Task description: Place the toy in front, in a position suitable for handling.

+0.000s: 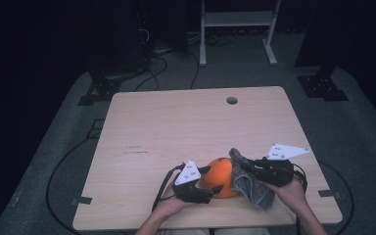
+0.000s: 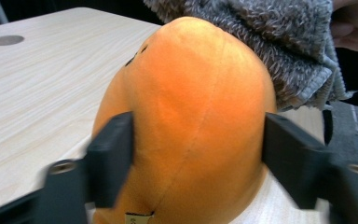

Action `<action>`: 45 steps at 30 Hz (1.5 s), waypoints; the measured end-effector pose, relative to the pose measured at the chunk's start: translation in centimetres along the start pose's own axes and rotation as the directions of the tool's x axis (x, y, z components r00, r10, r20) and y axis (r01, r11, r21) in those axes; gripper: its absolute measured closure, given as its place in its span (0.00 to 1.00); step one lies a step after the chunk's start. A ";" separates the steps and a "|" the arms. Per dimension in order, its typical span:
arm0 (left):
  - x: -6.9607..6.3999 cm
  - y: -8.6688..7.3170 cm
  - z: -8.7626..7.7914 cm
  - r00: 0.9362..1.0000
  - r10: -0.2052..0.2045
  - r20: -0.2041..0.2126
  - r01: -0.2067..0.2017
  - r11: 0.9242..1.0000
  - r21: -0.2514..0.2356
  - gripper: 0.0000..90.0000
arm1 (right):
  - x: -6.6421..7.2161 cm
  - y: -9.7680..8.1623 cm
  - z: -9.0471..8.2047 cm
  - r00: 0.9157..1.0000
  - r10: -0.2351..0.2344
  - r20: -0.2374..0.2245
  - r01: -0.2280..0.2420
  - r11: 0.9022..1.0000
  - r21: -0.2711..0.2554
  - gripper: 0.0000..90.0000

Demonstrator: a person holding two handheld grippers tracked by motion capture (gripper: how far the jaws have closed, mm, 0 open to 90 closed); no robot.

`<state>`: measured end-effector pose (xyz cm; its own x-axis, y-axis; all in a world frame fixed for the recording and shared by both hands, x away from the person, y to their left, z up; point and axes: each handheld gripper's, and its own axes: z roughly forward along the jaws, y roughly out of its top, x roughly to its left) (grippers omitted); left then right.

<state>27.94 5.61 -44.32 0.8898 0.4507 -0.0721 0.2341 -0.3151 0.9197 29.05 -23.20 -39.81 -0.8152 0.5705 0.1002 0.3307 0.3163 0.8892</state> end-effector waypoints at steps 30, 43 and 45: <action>-2.3 0.9 -0.7 0.991 0.102 -0.087 -0.091 0.989 0.120 0.30 | -0.1 -0.4 2.4 0.997 0.069 -0.026 -0.068 0.997 0.029 0.89; 1.9 5.3 -0.3 0.990 0.140 -0.006 -0.139 0.985 0.105 0.21 | -0.1 -1.8 1.2 0.992 0.036 -0.125 -0.033 0.999 0.029 0.90; 2.5 5.2 0.4 0.990 0.143 -0.002 -0.141 0.977 0.160 0.21 | -0.3 -1.9 1.0 0.988 0.052 -0.143 -0.049 0.998 0.025 0.90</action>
<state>31.56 4.79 -39.91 0.9133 0.4026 0.0610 0.1662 -0.5053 0.8468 29.18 -23.22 -41.99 -0.8565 0.4720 0.2088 0.3819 0.3075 0.8716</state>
